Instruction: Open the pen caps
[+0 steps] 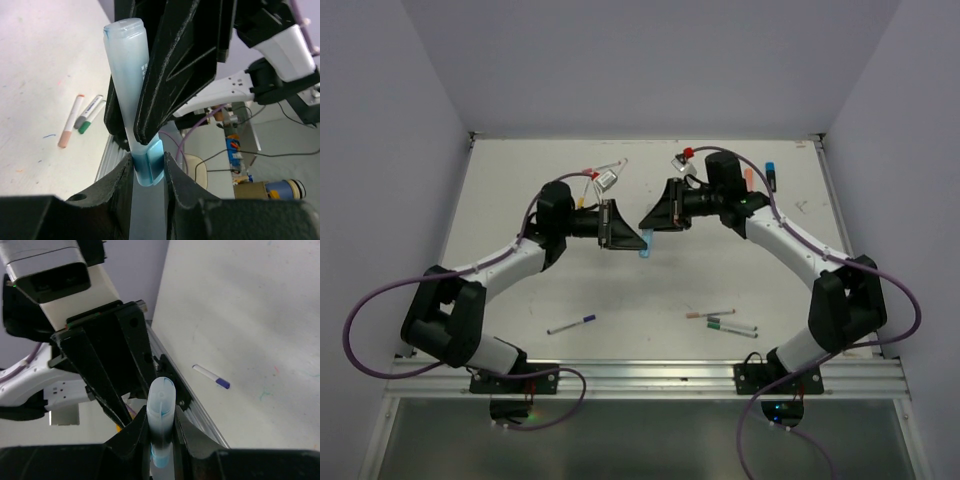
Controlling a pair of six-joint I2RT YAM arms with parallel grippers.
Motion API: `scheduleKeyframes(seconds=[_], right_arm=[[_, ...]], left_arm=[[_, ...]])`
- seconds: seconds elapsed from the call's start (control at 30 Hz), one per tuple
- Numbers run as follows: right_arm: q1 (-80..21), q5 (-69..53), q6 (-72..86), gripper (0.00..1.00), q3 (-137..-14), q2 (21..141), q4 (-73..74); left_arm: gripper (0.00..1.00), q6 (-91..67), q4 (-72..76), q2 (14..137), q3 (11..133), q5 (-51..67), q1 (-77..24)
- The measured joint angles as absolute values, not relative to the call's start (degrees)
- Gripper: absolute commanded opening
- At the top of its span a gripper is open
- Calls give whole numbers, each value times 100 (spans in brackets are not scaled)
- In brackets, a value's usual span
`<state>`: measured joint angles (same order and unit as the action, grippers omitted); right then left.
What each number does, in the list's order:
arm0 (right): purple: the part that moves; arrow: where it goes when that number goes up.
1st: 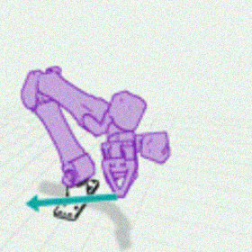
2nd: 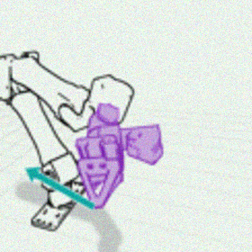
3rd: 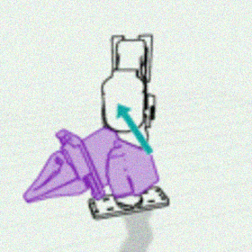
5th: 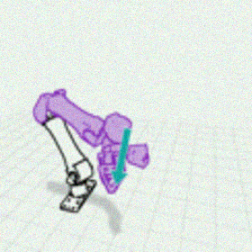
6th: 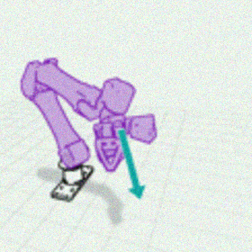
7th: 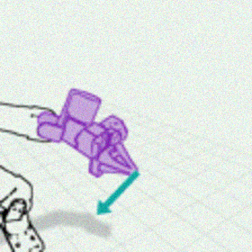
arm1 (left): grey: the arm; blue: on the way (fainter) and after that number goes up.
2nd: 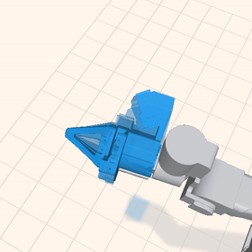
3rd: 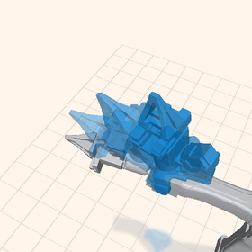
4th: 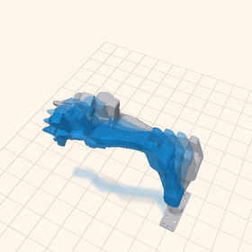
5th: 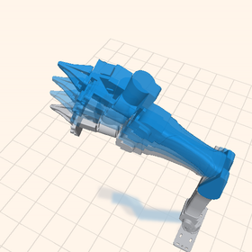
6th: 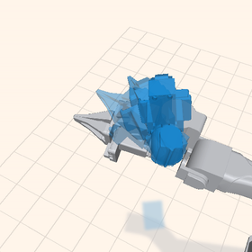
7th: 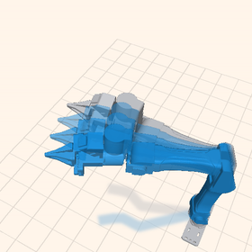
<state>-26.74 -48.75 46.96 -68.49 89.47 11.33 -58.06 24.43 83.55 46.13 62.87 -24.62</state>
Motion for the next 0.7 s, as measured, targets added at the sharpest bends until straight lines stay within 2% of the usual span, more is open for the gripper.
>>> scheduleKeyframes(seconds=[0.1, 0.27, 0.4, 0.5, 0.6, 0.63, 0.7], right_arm=[[-2650, -5181, 4950, 0, -6742, 8827, 607], [-2681, -5605, 5452, 0, -6622, 8742, -294], [-2766, -5723, 5743, 0, -6556, 8735, -862], [-2786, -5789, 5867, 0, -6528, 8735, -1107], [-2803, -5824, 5959, 0, -6499, 8724, -1234], [-2812, -5824, 5946, 0, -6477, 8711, -1286], [-2821, -5778, 5889, 0, -6414, 8665, -1387]], left_arm=[[29, -6379, 3256, 8357, 4539, 6536, -2414], [41, -7238, 4622, 8357, 4429, 6792, -2410], [42, -7671, 5247, 8357, 4410, 6893, -2440], [37, -7839, 5461, 8357, 4399, 6917, -2445], [24, -7913, 5575, 8357, 4333, 6899, -2445], [12, -7999, 5572, 8357, 4307, 6893, -2445], [0, -8134, 5586, 8359, 4261, 6849, -2445]])
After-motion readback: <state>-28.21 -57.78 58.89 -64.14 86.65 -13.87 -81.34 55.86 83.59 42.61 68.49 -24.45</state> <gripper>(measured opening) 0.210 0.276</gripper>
